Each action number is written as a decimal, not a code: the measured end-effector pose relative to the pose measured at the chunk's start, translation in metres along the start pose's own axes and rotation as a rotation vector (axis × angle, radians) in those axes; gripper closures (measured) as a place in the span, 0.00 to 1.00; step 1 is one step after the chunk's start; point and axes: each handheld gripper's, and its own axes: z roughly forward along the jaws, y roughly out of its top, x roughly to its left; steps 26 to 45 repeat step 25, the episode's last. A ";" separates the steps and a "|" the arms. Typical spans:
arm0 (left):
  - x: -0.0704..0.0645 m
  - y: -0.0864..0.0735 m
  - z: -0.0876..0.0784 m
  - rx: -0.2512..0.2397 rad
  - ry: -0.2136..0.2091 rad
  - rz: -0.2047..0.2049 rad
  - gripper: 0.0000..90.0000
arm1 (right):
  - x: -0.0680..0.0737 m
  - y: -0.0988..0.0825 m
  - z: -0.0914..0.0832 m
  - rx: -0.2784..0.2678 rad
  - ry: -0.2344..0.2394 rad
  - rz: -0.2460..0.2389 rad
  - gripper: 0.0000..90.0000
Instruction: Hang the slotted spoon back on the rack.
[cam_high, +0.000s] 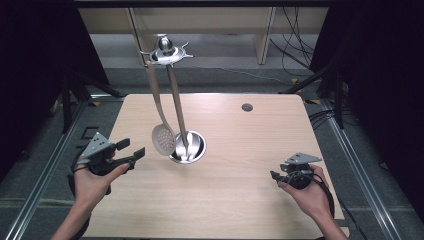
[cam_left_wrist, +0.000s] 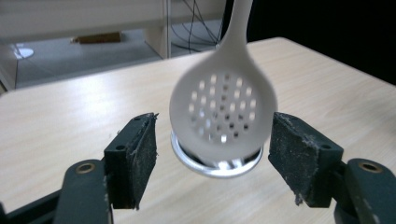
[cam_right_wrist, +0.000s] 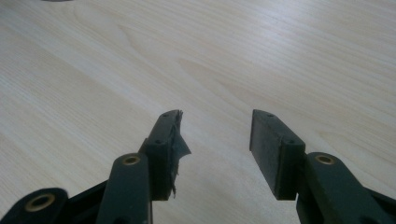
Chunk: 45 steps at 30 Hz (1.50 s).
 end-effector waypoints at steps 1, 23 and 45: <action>0.002 -0.010 0.003 0.013 0.008 -0.007 0.35 | -0.001 0.000 0.001 -0.009 -0.003 -0.025 0.60; 0.007 -0.060 0.017 0.104 0.045 -0.041 0.35 | -0.001 0.000 0.000 -0.009 -0.001 -0.011 0.60; 0.008 -0.060 0.018 0.104 0.046 -0.044 0.35 | -0.001 0.000 0.000 -0.010 -0.001 -0.011 0.60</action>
